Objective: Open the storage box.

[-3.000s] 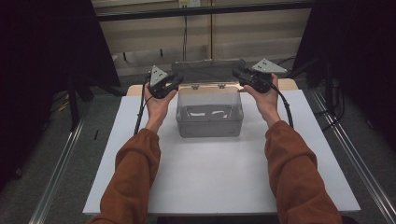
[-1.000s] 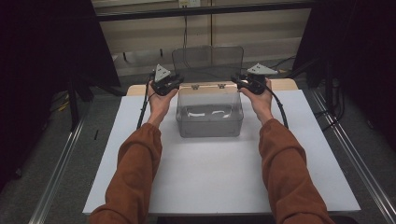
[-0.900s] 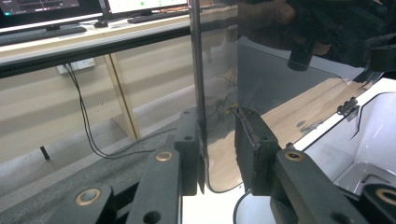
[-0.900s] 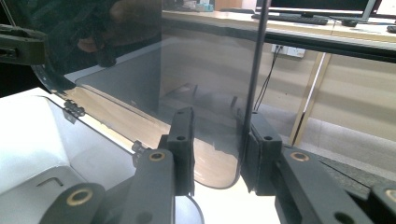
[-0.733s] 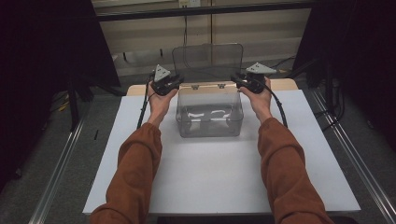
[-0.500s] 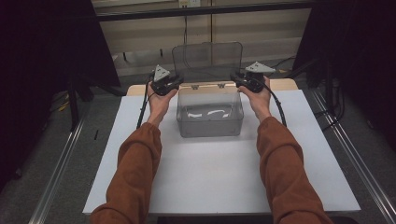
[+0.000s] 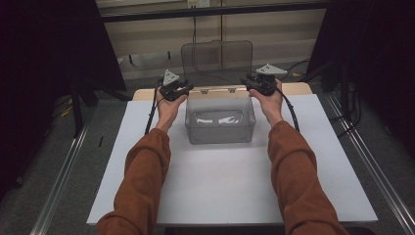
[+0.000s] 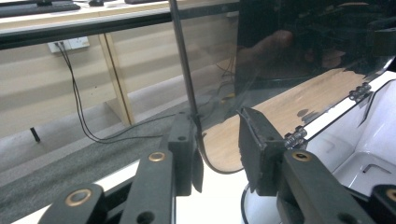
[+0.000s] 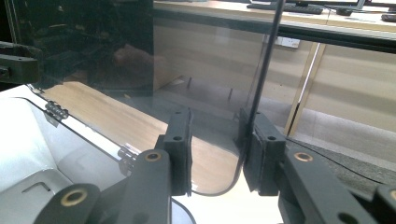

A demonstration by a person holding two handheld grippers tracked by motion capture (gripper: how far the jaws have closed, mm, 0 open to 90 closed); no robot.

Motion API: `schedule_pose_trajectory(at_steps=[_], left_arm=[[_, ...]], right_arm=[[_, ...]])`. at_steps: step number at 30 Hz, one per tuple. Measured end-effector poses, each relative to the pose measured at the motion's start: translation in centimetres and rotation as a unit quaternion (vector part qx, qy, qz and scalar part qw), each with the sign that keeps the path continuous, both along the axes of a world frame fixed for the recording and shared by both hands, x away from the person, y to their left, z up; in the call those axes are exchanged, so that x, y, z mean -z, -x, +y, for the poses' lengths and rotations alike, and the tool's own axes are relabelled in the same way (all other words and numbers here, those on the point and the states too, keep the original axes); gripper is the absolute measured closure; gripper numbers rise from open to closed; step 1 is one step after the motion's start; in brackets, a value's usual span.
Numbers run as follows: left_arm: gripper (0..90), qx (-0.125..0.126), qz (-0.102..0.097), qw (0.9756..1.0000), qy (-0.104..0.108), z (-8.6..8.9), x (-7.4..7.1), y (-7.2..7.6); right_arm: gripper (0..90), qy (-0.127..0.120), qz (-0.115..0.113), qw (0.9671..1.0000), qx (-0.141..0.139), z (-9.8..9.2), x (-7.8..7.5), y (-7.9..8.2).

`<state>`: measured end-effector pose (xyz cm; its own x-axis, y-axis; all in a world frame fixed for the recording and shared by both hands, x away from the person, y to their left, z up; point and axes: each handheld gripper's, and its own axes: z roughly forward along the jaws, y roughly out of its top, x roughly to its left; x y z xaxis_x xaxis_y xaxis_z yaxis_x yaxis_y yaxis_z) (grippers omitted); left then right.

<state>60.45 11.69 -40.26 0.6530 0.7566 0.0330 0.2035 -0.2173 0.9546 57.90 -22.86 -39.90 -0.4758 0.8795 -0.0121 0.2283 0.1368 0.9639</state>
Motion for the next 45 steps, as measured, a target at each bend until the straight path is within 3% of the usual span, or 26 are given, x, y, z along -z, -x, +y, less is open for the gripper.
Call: schedule_pose_trajectory(at_steps=[2, 7, 10, 13, 15, 25, 35, 45], left_arm=[[65.1, -0.003, 0.007, 1.0, 0.004, -0.2, 0.0, 0.0], [62.8, -0.004, 0.013, 0.9998, -0.017, -0.4, -0.1, -0.2], [57.0, -0.008, 0.018, 0.9996, -0.021, -0.8, -0.1, -0.2], [56.9, -0.006, 0.028, 0.9995, -0.016, -0.7, -0.1, -0.3], [56.9, -0.01, 0.028, 0.9993, -0.025, -0.7, -0.2, -0.3], [55.8, -0.005, 0.045, 0.9987, -0.025, -0.8, -0.3, -0.7], [54.9, -0.005, 0.065, 0.9979, -0.002, -0.6, -0.1, -1.0], [51.5, -0.014, 0.085, 0.9963, -0.009, -1.0, -0.4, -1.3]], right_arm=[[64.2, 0.0, 0.002, 1.0, 0.001, 0.0, 0.0, -0.1], [61.9, 0.004, 0.009, 0.9999, 0.001, 0.1, -0.1, -0.3], [60.0, 0.001, 0.012, 0.9999, 0.003, 0.2, 0.1, -0.5], [58.7, -0.001, 0.016, 0.9999, 0.005, 0.2, 0.4, -0.6], [56.7, -0.006, 0.021, 0.9998, 0.006, 0.3, 0.7, -0.6], [54.2, -0.011, 0.029, 0.9995, 0.003, 0.2, 0.9, -0.9], [51.1, -0.016, 0.052, 0.9985, -0.002, 0.2, 0.9, -1.4], [46.0, -0.022, 0.068, 0.9974, 0.001, 0.4, 0.9, -1.7]])
